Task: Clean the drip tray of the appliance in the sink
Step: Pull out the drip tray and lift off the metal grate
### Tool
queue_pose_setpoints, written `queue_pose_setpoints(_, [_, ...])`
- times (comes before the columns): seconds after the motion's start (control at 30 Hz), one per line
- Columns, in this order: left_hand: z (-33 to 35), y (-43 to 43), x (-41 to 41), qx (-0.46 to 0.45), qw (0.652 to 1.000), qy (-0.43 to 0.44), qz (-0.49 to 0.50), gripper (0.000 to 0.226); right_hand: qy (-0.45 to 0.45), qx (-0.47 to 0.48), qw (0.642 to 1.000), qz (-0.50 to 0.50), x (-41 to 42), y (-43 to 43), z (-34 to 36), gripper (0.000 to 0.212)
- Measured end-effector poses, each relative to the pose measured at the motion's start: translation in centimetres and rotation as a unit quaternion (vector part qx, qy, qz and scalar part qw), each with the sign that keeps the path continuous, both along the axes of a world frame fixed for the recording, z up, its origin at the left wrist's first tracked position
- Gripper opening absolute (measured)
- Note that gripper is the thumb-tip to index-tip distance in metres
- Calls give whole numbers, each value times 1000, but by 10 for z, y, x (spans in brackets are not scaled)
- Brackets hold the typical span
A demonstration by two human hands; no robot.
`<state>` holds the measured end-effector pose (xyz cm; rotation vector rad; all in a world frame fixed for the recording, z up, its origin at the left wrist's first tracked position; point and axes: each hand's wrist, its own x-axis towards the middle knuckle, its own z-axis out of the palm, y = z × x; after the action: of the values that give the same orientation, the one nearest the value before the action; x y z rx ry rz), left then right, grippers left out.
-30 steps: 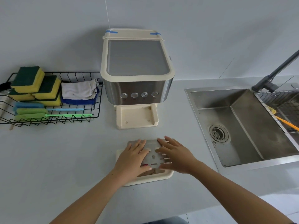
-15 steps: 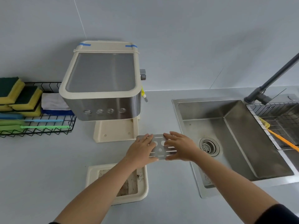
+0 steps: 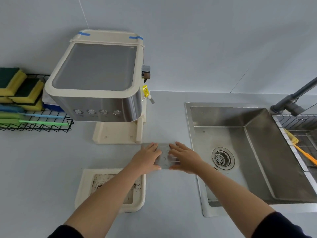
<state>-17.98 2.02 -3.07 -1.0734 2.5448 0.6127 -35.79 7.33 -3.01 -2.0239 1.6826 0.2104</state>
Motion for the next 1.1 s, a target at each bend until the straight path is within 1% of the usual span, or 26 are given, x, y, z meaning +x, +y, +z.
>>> queue_pose_setpoints(0.07, [0,1,0,1,1000,6,9,51,2,17,1000,0,0,1,-2,63])
queue_pose_setpoints(0.23, [-1,2,3,-2,1000,3,19,71,27,35,999,6,2,1,-6,78])
queue_pose_setpoints(0.33, [5,1,11,-1,999,25,47,73,26,38,999,-7,8,2,-1,85])
queue_pose_setpoints(0.57, [26,6,62,-21,994,64,91,81,-60,30,997,-30,48,10,26,96])
queue_pose_setpoints(0.67, [32,9,94,-25,993,54,101,86,-80,36,995,-37,67,19,29,99])
queue_pose_setpoints(0.73, [31,12,116,-26,991,52,123,89,-101,41,992,-59,82,26,28,99])
queue_pose_setpoints(0.97, [25,36,181,24,965,124,231,102,-168,55,971,-161,130,50,20,93])
queue_pose_setpoints(1.1, [20,47,207,75,940,160,291,100,-217,64,948,-222,148,61,20,100])
